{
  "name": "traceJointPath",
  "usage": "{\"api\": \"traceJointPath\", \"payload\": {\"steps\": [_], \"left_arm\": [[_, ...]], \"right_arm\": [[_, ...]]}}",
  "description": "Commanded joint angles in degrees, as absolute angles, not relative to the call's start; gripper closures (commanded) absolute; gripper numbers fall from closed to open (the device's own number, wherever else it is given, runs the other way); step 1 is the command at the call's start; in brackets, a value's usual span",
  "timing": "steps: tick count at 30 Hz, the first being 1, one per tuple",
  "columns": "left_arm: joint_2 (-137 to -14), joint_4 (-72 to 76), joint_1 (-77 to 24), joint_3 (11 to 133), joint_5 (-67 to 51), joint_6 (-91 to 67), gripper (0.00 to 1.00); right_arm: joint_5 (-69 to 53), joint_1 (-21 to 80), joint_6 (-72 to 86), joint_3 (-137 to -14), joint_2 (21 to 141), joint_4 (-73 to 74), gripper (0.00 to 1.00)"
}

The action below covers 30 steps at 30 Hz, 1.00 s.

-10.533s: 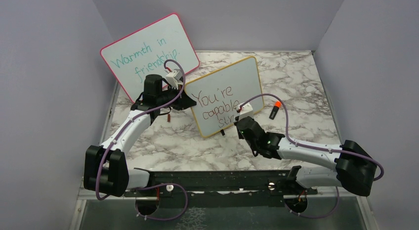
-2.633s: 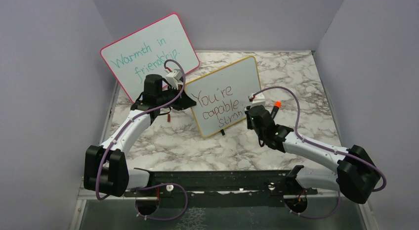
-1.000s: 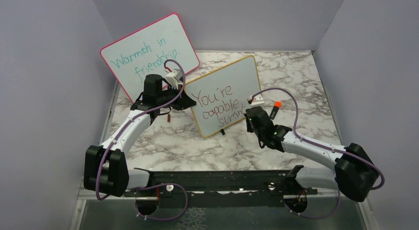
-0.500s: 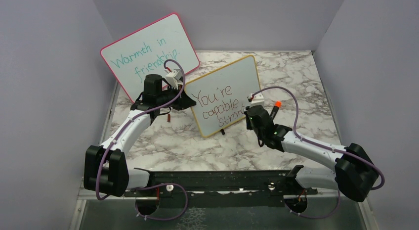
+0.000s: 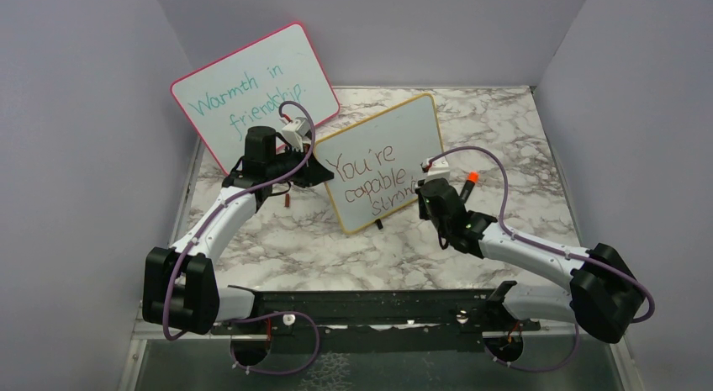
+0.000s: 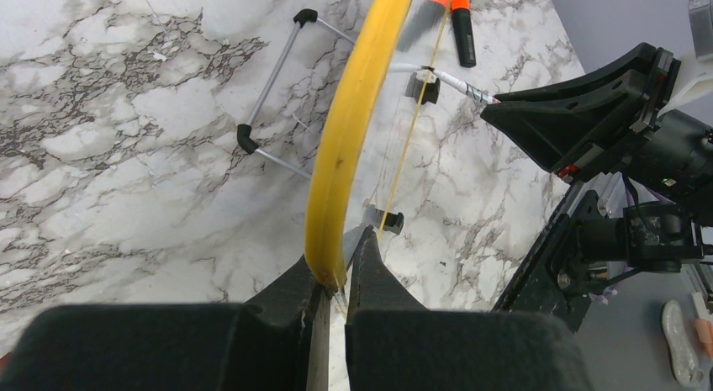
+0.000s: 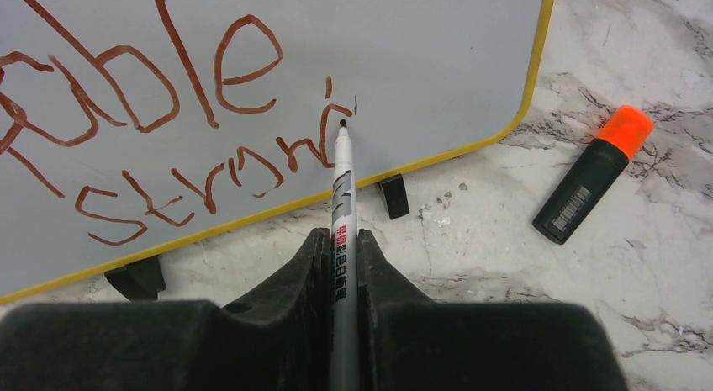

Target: Write a sentence on the whiteboard

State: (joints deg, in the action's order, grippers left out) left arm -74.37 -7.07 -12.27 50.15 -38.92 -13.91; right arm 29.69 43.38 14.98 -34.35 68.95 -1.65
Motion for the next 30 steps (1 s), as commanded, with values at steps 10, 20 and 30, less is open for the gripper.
{"api": "traceJointPath", "payload": {"steps": [10, 20, 30], "left_arm": [[-76.45, -14.94, -10.63, 48.74, -22.03, -4.44, 1.00], [-76.21, -14.94, -10.56, 48.69, -22.02, -4.39, 1.00], [-76.17, -14.94, -10.55, 48.69, -22.01, -4.40, 1.00]], "right_arm": [[26.84, 42.80, 18.09, -36.61, 69.61, 2.09, 0.99], [24.48, 42.85, 20.32, -36.05, 70.23, 6.03, 0.99], [23.73, 42.80, 20.74, -35.67, 70.49, 6.72, 0.99]]}}
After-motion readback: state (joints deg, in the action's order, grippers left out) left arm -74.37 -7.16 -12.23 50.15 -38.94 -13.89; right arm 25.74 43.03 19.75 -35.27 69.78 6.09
